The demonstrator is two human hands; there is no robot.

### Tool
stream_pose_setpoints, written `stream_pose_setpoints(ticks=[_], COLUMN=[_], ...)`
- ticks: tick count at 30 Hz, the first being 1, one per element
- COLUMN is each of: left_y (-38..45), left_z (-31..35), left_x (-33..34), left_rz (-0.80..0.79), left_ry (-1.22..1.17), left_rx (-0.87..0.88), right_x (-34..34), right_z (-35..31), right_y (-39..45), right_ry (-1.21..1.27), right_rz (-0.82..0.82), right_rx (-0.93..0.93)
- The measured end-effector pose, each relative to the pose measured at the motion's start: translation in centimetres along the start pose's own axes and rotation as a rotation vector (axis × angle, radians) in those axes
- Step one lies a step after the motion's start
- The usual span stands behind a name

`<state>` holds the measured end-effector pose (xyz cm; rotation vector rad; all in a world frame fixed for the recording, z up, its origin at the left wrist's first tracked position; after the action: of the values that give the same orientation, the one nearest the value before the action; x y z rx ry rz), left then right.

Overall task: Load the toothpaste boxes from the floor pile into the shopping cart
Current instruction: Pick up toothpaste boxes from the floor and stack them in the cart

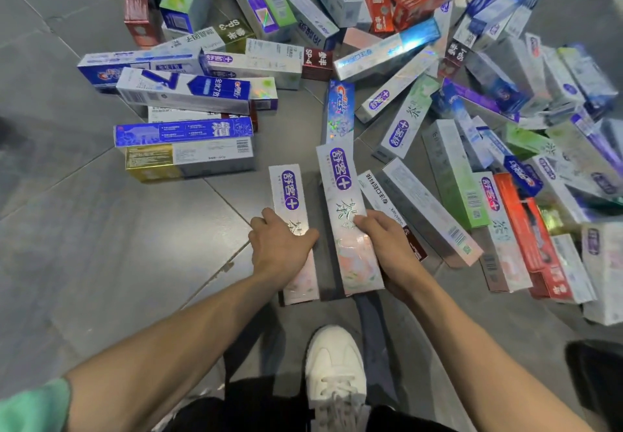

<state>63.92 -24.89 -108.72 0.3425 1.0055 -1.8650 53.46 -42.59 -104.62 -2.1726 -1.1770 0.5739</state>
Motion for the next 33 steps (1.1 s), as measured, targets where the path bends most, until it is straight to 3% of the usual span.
stream_pose_setpoints(ticks=[5, 11, 15, 22, 33], left_y=[0.3, 0.3, -1.7, -10.2, -28.4], left_z=[0.6, 2.5, 4.6, 12.4, 34.1], left_x=[-1.7, -4.8, -10.0, -24.2, -51.2], left_rz=[-0.060, -0.133, -0.090, 0.063, 0.289], left_ry=[-0.197, -0.578, -0.746, -0.803, -0.902], left_rx=[0.103, 0.084, 0.054, 0.080, 0.211], right_x=[-0.1, 1.5, 3.8, 7.9, 11.3], right_z=[-0.2, -2.4, -7.1, -22.3, -50.9], right_y=[0.5, 0.6, -2.0, -13.0, -38.9], right_ry=[0.004, 0.011, 0.006, -0.025, 0.069], right_rz=[0.029, 0.053, 0.026, -0.057, -0.305], right_rx=[0.012, 0.001, -0.044, -0.219, -0.357])
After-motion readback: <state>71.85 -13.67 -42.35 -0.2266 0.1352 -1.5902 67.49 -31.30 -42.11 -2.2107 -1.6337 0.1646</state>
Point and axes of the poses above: each hand's wrist, its own y-axis towards the middle knuckle, its own x-axis out of the palm, z = x × y, the point moved 10 cm from there along y, towards the middle knuckle, and after that the axes turned 4 degrees about x, right-handed, at the moved point
